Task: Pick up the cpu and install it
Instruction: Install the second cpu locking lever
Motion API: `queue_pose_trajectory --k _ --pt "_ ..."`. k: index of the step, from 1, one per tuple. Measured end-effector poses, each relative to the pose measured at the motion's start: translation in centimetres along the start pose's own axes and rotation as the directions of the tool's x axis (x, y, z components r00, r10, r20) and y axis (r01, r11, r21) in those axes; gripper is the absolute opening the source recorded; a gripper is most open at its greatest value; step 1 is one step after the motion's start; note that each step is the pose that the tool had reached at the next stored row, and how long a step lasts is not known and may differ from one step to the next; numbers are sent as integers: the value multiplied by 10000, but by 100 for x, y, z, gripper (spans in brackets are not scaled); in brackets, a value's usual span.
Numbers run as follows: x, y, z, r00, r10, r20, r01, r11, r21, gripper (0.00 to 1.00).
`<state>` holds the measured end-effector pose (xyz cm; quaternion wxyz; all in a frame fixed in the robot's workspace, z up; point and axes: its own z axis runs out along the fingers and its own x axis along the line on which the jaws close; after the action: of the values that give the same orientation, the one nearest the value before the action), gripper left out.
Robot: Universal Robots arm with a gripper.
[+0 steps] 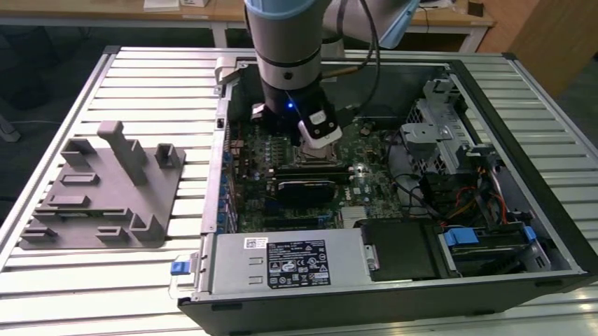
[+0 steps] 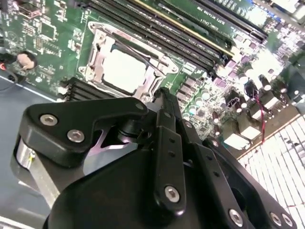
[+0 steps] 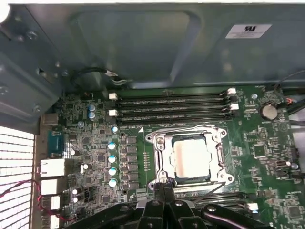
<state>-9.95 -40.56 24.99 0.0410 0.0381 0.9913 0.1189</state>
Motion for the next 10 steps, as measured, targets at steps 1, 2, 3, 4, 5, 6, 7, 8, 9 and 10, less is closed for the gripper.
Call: queue_pose_trajectory --k 1,2,3,4,5,6,7,8,9,10 --pt "-7 1 0 10000 -1 2 1 10000 0 11" --pt "-22 2 2 10000 0 3 0 10000 4 11" --pt "-46 4 3 10000 1 1 -1 10000 12 11" --pt "-74 6 5 10000 2 -1 -2 10000 15 11" --pt "-104 8 8 10000 2 -5 -2 10000 17 11" --pt "-135 10 11 10000 2 -9 -2 10000 19 11" --pt "-167 12 13 10000 4 -12 -4 10000 21 11" --pt "-198 14 17 10000 5 -15 -5 10000 21 11" --pt "-222 15 19 10000 5 -16 -5 10000 20 11" --pt "-246 16 21 10000 5 -16 -5 10000 20 11"
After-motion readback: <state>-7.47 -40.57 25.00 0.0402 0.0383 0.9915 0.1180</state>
